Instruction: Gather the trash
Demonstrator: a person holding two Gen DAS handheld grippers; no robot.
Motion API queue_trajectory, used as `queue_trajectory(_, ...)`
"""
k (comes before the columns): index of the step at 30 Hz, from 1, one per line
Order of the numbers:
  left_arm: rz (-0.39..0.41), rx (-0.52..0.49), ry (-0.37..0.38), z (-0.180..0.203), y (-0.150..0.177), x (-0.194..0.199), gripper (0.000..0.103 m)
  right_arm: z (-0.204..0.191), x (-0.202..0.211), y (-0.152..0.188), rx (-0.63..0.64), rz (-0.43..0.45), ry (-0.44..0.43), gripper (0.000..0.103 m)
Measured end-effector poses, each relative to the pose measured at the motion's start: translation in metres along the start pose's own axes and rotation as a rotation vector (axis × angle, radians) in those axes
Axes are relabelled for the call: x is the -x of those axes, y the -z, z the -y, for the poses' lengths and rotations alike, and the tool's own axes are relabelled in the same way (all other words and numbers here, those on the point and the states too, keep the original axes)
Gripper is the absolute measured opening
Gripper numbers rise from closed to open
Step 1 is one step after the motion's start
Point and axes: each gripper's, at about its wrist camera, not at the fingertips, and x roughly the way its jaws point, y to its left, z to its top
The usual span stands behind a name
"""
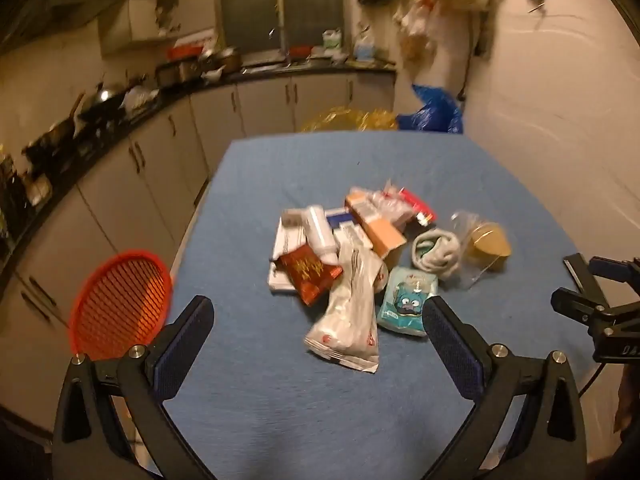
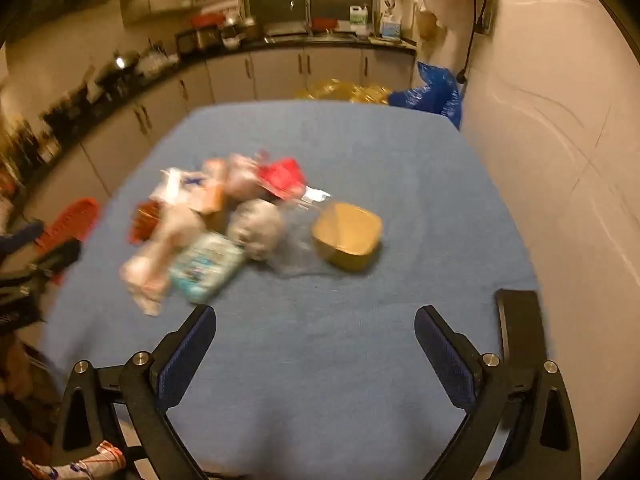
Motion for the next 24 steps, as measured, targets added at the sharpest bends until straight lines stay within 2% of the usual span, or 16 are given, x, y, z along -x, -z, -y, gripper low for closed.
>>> queue_trajectory(3, -0.004, -0.033, 0.012, -0.006, -0.01, 0.012, 0.103, -0.019, 0.017, 0.0, 0.005, 0.022, 0.01, 0.101)
queue_trajectory(8, 0.002, -0.042, 0.017, -0.014, -0.009, 0.021, 0.103, -0.039, 0.03, -0.004, 0.039, 0.063, 0.012, 0.101)
queue_trajectory(24, 0.021, 0.01, 0.004, -0.047, -0.005, 0.04, 0.103, -0.077, 0.041, -0.009, 0.084, 0.094, -0.022, 0.101)
